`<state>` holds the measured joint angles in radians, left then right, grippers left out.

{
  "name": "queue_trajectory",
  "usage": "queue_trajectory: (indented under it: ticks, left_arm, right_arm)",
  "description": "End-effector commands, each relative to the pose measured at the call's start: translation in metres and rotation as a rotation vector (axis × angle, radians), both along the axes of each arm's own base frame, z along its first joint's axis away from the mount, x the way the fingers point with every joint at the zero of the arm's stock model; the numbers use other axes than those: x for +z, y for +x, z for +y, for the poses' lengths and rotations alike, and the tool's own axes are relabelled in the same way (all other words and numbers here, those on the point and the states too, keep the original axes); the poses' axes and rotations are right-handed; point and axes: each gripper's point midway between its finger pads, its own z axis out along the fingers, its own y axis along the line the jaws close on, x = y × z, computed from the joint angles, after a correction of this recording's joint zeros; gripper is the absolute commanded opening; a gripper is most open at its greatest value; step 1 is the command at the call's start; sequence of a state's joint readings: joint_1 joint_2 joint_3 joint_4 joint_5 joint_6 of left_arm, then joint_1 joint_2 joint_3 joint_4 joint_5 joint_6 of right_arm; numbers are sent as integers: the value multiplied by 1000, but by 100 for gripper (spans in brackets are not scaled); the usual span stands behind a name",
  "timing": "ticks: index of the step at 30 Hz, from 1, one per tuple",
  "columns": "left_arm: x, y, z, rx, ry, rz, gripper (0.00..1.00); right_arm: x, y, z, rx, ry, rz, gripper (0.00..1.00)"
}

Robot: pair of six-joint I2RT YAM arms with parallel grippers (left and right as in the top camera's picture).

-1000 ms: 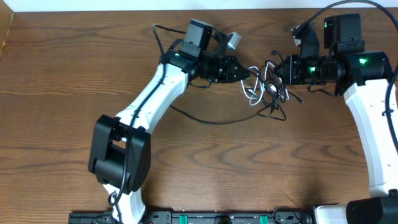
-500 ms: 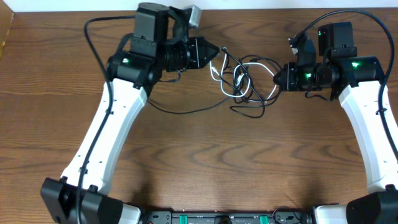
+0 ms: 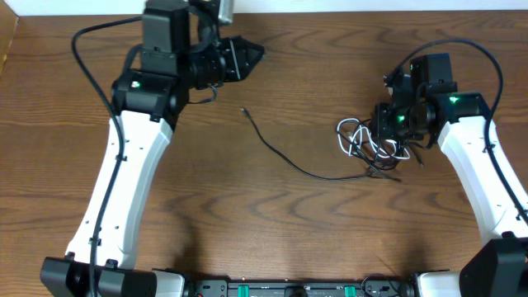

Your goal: Untangle cables

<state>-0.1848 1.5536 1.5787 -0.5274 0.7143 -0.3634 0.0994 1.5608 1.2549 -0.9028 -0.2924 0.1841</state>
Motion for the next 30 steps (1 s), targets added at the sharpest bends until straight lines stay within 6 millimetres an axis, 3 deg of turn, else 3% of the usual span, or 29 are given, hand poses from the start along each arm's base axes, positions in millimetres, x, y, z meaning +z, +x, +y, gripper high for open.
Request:
queue_trajectory:
  ticks: [1, 5, 11, 12, 13, 16, 18, 23, 30]
  left_arm:
    - [11, -1, 9, 26, 0, -12, 8]
    - [-11, -10, -6, -19, 24, 59, 8]
    - [-69, -29, -50, -131, 67, 220, 9]
    - [-78, -32, -59, -155, 69, 243, 16]
    - [-86, -34, -68, -178, 68, 267, 17]
    - [-113, -36, -87, -191, 65, 366, 39]
    - [-134, -37, -96, -170, 59, 463, 45]
    - [-176, -36, -104, -83, 22, 687, 47]
    - [-204, -33, -131, -138, -107, 842, 47]
  right_arm:
    - [2, 0, -3, -33, 2, -8, 1]
    - [3, 2, -1, -30, 11, -18, 1]
    - [4, 2, 0, -27, 18, -21, 1]
    - [4, 2, 0, -27, 18, -21, 1]
    - [4, 2, 0, -27, 18, -21, 1]
    - [3, 1, 0, -27, 17, -16, 1]
    - [3, 1, 0, -27, 17, -14, 1]
    - [3, 1, 0, -27, 17, -14, 1]
    - [3, 0, 0, -27, 17, -12, 1]
